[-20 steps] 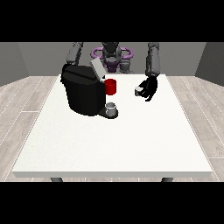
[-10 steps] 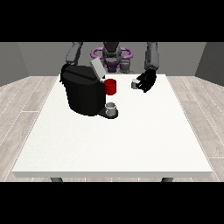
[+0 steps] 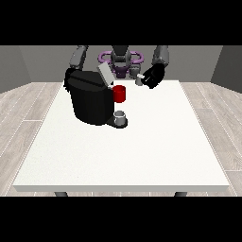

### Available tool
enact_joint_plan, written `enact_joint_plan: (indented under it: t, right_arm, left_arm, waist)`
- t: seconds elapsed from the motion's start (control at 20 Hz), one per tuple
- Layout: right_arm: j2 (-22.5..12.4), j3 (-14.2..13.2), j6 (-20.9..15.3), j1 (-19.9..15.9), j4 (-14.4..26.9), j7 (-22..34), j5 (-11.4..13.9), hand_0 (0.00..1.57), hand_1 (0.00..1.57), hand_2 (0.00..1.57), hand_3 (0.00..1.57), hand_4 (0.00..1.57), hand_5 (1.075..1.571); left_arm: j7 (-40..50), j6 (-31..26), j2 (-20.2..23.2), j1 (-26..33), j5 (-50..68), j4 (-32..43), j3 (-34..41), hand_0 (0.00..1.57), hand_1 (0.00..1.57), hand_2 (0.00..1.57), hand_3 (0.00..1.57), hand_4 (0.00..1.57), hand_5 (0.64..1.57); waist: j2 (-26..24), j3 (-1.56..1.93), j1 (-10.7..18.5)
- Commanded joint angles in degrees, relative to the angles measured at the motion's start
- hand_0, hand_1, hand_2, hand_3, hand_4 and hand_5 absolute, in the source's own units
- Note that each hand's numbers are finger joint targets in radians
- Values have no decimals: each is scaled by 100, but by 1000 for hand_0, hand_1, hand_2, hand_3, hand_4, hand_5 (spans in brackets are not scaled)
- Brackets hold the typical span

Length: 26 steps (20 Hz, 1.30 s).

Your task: Insert the coffee pod into the coffee machine and close the lid

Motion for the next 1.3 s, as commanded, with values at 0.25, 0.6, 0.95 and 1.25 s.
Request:
enact_joint_plan:
  t: [0.25, 0.6, 0.95, 1.25]
  right_arm:
    - [-259, -215, 101, -119, 258, -184, -106, 0, 0, 0, 0, 309, 1571]
    - [-168, 91, 223, 169, -221, 29, -35, 0, 0, 0, 0, 202, 1571]
    - [-26, 100, 212, -330, -295, -296, -106, 0, 0, 0, 0, 240, 1571]
    - [-172, 324, 553, -519, -789, -131, -99, 0, 0, 0, 0, 136, 1571]
  left_arm:
    - [665, -505, -197, -293, 36, -535, -37, 1461, 1461, 1471, 1425, 629, 1571]
    - [653, -385, -129, -505, 391, -535, 469, 1402, 1402, 1430, 1369, 656, 1571]
    - [951, -284, 224, -1431, 426, -219, 830, 1352, 1352, 1398, 1316, 611, 1571]
    - [710, -110, 729, -1762, 542, 204, 1236, 1436, 1436, 1456, 1327, 621, 1571]
  waist:
    - [-190, 0, 129]
    - [-124, -2, -245]
    - [711, -1, -631]
    - [1219, -3, -1057]
